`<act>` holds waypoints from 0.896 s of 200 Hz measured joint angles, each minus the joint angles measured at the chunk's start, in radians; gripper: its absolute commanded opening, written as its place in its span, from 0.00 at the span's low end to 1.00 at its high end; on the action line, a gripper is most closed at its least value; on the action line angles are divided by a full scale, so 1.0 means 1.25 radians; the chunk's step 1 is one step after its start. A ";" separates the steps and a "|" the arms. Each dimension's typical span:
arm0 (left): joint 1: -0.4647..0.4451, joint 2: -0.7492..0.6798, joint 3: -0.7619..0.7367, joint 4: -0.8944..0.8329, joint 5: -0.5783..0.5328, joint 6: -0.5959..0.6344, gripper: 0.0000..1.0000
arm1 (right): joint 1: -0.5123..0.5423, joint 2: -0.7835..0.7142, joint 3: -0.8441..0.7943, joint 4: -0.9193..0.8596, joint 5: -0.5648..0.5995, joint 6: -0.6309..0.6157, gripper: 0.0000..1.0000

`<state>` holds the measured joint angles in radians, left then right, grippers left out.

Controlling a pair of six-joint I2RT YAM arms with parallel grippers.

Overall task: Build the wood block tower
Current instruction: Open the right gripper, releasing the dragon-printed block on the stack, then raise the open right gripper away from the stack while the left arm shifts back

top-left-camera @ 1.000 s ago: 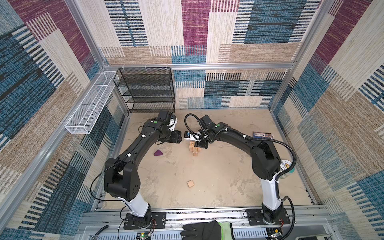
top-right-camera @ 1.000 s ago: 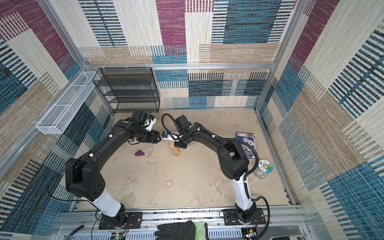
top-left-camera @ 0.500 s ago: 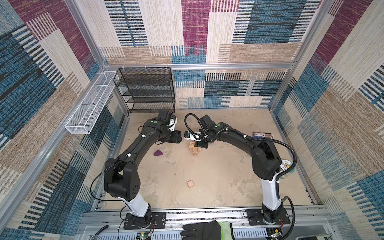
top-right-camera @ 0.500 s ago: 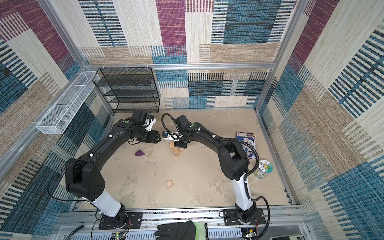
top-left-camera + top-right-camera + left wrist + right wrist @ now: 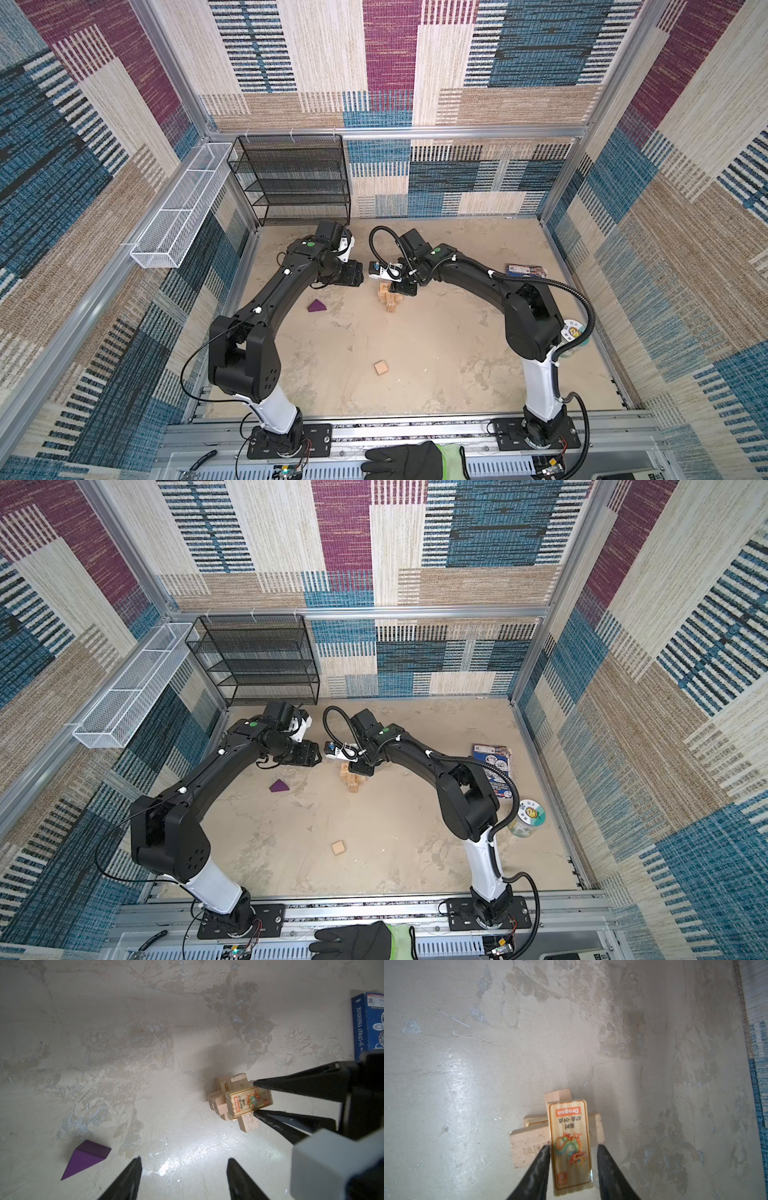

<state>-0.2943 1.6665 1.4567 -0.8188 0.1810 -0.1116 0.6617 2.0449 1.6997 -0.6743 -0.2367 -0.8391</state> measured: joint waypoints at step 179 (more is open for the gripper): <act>0.002 -0.057 -0.012 0.002 -0.045 0.011 0.69 | -0.001 -0.186 -0.069 0.203 0.009 0.106 0.39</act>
<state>-0.2924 1.5955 1.4422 -0.8165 0.1242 -0.0975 0.6609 1.8118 1.6131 -0.4210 -0.2253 -0.7063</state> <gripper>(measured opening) 0.695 0.384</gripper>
